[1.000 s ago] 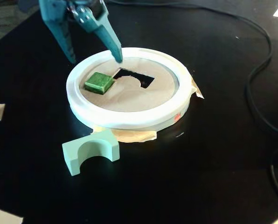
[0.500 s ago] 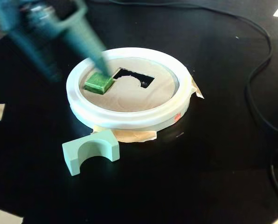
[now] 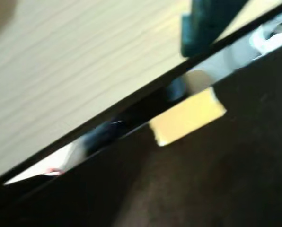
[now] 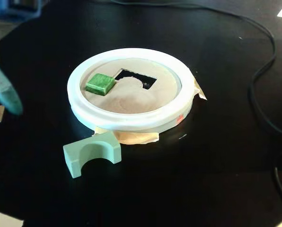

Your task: Pick up the square block and drop it in corresponding square shaped hole

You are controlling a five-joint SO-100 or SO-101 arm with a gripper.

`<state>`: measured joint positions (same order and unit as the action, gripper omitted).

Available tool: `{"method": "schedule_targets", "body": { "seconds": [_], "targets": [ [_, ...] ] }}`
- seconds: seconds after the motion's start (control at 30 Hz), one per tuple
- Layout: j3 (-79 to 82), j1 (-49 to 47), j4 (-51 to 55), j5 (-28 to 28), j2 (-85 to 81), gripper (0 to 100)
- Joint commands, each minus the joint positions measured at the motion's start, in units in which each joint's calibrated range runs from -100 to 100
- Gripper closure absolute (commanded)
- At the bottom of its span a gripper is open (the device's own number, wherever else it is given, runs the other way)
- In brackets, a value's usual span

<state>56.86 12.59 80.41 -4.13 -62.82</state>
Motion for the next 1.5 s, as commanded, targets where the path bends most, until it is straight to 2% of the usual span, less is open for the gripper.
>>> {"method": "schedule_targets", "body": {
  "seconds": [0.0, 0.2, 0.5, 1.47],
  "targets": [
    [13.4, 0.8, -10.9, 0.0, -10.2, 15],
    [25.7, -0.7, -18.7, -0.1, -15.3, 16],
    [39.3, -0.5, -19.3, -0.1, -28.0, 16],
    [40.2, 0.4, -18.2, -0.1, -32.5, 16]
  ]
}}
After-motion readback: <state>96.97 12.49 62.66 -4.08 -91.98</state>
